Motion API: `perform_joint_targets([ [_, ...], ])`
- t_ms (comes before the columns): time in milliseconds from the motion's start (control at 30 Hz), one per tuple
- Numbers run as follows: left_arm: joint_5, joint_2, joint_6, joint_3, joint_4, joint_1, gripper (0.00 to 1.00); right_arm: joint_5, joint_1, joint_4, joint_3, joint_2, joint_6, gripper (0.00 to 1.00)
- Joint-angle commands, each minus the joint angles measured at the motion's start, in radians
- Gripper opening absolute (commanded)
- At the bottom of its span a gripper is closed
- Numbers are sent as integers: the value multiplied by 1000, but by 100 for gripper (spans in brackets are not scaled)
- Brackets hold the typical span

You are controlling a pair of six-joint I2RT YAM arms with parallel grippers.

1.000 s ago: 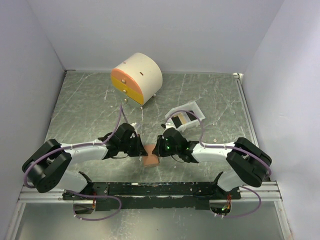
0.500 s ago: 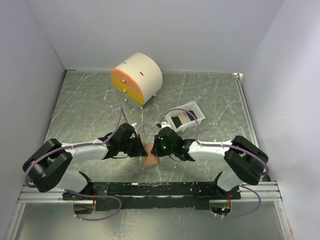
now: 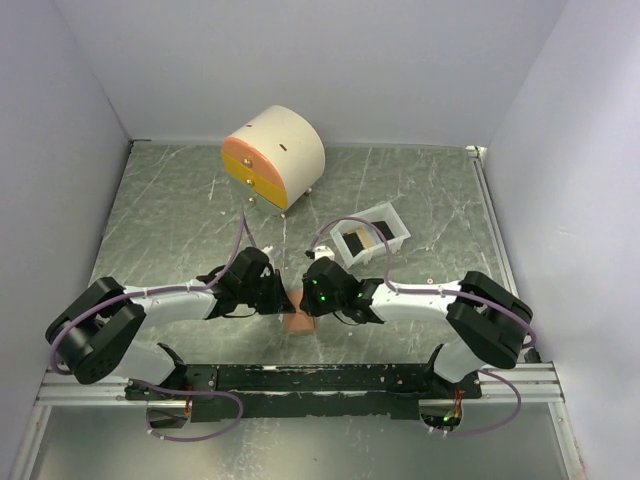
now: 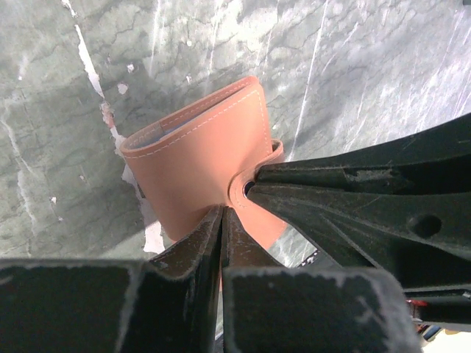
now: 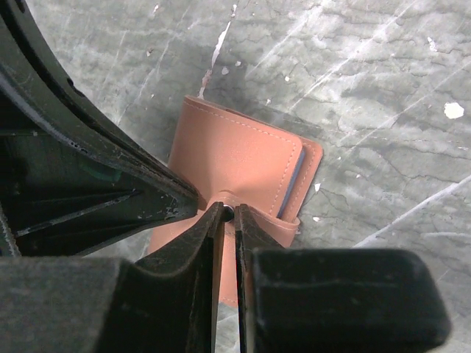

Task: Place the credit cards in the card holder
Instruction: Close the card holder at the center of the board.

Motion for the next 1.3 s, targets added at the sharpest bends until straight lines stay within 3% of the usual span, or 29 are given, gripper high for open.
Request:
perform_joint_targets([
  [0, -31, 3, -6, -8, 15, -8, 13, 21, 49, -139, -15, 40, -14, 11],
  [567, -61, -32, -20, 4, -17, -8, 11, 80, 69, -235, -12, 84, -27, 4],
  [867, -201, -216, -1, 90, -206, -8, 31, 186, 66, -307, 161, -6, -69, 15],
  [1033, -263, -341, 44, 179, -349, -8, 50, 253, 67, -317, 185, -148, -74, 35],
  [1067, -274, -366, 56, 201, -383, -7, 60, 267, 66, -317, 184, -168, -75, 39],
  [1100, -286, -389, 70, 223, -416, -7, 81, 283, 67, -320, 182, -211, -74, 43],
  [1133, -298, -414, 83, 246, -446, -7, 93, 307, 66, -326, 183, -240, -68, 48],
  [1167, -306, -437, 96, 267, -476, -8, 95, 321, 65, -330, 185, -270, -67, 60],
  [1233, -316, -479, 124, 319, -533, -8, 100, 345, 66, -347, 193, -326, -66, 97],
  [1267, -316, -498, 138, 337, -552, -8, 100, 356, 66, -357, 197, -353, -66, 100],
])
